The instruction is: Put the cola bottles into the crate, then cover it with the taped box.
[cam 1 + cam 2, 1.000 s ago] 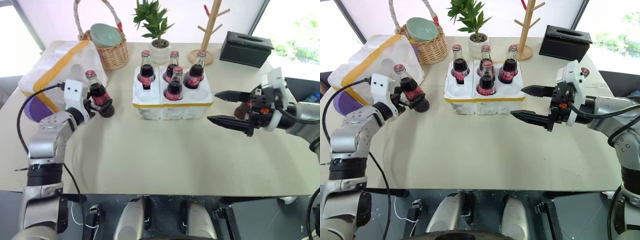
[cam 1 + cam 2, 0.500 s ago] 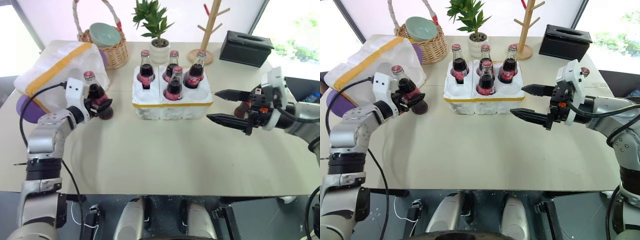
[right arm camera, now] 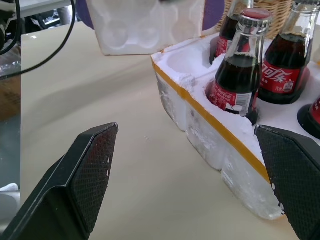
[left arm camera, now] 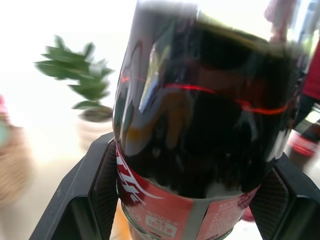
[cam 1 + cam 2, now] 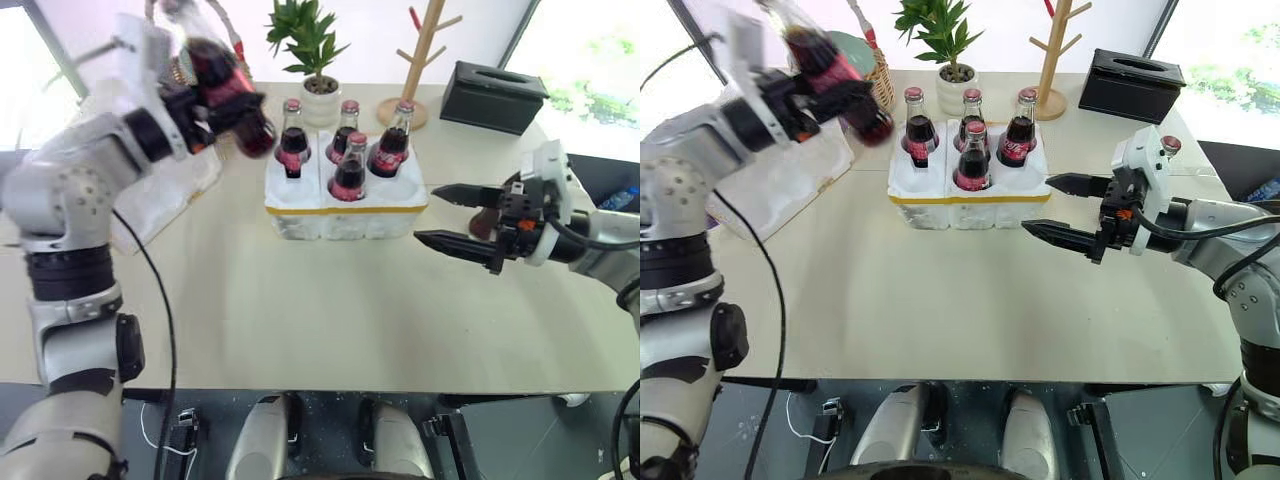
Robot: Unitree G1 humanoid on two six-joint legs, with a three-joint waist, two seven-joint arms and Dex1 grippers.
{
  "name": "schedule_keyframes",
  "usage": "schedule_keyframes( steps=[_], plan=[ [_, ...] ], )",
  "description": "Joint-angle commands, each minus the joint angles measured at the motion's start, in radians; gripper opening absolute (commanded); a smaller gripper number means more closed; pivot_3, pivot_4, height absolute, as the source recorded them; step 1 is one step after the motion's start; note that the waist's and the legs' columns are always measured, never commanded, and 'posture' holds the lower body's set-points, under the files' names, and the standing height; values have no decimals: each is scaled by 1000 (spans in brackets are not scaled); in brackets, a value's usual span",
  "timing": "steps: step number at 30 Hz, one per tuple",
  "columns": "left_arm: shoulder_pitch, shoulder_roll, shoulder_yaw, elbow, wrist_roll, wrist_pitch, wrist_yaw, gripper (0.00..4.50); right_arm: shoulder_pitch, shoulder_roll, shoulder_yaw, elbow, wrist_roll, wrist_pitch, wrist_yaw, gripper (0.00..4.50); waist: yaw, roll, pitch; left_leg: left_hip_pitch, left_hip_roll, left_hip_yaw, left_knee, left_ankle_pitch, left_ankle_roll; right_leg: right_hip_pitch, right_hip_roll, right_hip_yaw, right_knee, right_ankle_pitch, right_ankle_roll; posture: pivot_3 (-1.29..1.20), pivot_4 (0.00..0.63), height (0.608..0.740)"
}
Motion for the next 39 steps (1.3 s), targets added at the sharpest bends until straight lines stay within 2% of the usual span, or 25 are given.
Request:
schedule_keyframes(
  steps=[1, 8, 15, 18, 19, 25, 28, 31, 34, 37, 39],
  plan=[
    [-3, -7, -79, 3, 78, -104, -37, 2795, 19, 1, -52, -42, 21, -3, -11, 4500, 0, 0, 0, 0, 0, 0, 0, 0, 0, 0, 0, 0, 0, 0, 0, 0, 150, 736],
    [35, -51, -234, 100, 270, -294, -38, 2795, 51, 14, -65, -61, 33, -3, -36, 4500, 0, 0, 0, 0, 1, 0, 0, -1, 1, -1, 0, 0, 0, 0, 0, 0, 150, 736],
    [56, -152, -227, 197, 306, -270, 24, 2795, 53, 27, -49, -54, 17, -17, -43, 4500, 3, 0, 0, -1, 1, 0, 0, -2, 3, -1, -1, 0, 0, 0, 0, 0, 150, 736],
    [62, -173, -207, 237, 312, -251, 46, 4231, 48, 26, -34, -47, -11, -33, -43, 4500, 4, 0, 0, 1, 0, -1, 0, -3, 5, 1, -1, 0, 0, 0, 0, 0, 150, 736],
    [67, -171, -204, 235, 313, -254, 40, 4448, 47, 26, -27, -43, -29, -42, -49, 4500, 4, 0, 0, 2, 0, -1, 1, -3, 5, 2, -1, 0, 0, 0, 0, 0, 150, 736],
    [95, -147, -121, 118, 221, -206, -18, 4448, 59, 52, -21, -33, -119, -96, -110, 4500, 0, 0, 0, 3, 1, -2, 1, -3, 5, 2, -1, 0, 0, 0, 0, 0, 150, 736],
    [124, -69, -2, -20, 64, -111, -110, 4448, 113, 77, -112, -42, -102, -93, -150, 4500, -1, 0, 0, 1, 1, -1, 0, 0, 0, 0, 0, 0, 1, 0, 0, 0, 150, 736],
    [152, 52, 136, -156, -132, 23, -194, 4448, 227, 92, -261, -69, -28, -62, -146, 4500, -1, 0, 0, 0, 1, 0, -1, 0, -1, -2, 0, 0, 1, 0, 0, 0, 150, 736],
    [205, 186, 234, -242, -306, 143, -298, 4448, 379, 93, -354, -100, -17, -42, -125, 4500, 2, 0, 0, 1, 1, 0, -1, 0, 0, 1, 0, 0, -1, 0, 0, 0, 150, 736],
    [302, 295, 243, -338, -394, 201, -394, 4448, 468, 116, -413, -100, -9, -31, -153, 4500, 1, 1, 0, 4, 0, 0, -1, -4, 5, 5, 0, 0, -3, -1, 0, 0, 150, 736],
    [369, 320, 178, -394, -347, 170, -393, 4448, 467, 139, -417, -68, -47, -43, -219, 4500, 0, 2, -1, 6, 1, 0, 0, -5, 3, 6, -1, 1, -4, -3, -4, 0, 150, 736]
  ],
)
